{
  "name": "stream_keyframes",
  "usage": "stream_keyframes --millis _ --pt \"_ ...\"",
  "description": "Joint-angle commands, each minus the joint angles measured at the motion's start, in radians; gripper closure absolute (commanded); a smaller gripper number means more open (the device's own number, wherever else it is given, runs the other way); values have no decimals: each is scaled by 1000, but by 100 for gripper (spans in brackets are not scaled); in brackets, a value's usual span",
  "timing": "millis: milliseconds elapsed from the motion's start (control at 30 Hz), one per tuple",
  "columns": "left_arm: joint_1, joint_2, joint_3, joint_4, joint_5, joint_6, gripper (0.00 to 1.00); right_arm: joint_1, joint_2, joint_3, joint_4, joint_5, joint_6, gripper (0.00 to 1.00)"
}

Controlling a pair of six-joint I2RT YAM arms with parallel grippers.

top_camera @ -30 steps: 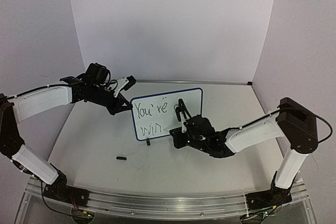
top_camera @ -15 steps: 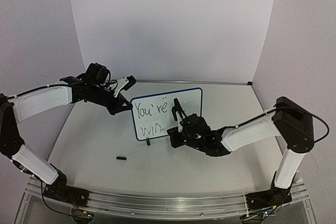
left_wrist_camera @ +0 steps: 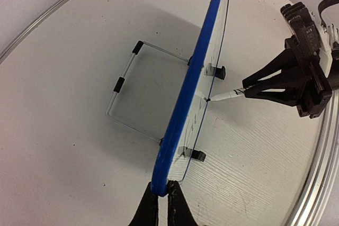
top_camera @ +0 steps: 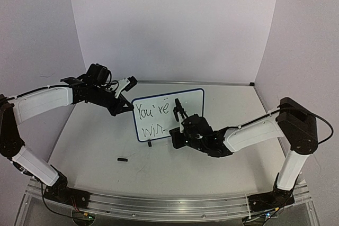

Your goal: Write a sentence on the whiteboard

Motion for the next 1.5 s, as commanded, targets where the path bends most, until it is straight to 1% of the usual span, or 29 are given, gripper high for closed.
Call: stream_keyframes --millis 0,233,500,1133,1267,1467 --pt "1 22 0 -57 -96 29 100 -9 -69 30 31 77 -22 100" --pt "1 21 -1 -57 -94 30 100 -9 -82 18 37 97 -22 100" --pt "1 20 -1 -58 -96 29 100 -10 -65 -12 23 140 21 100" --pt "1 23 -2 -55 -95 28 100 -10 20 -28 15 90 82 100" --pt "1 23 -1 -55 -94 28 100 -9 3 -28 15 92 69 100" --pt "1 23 -1 -55 -95 28 100 -10 -79 -76 61 54 43 100"
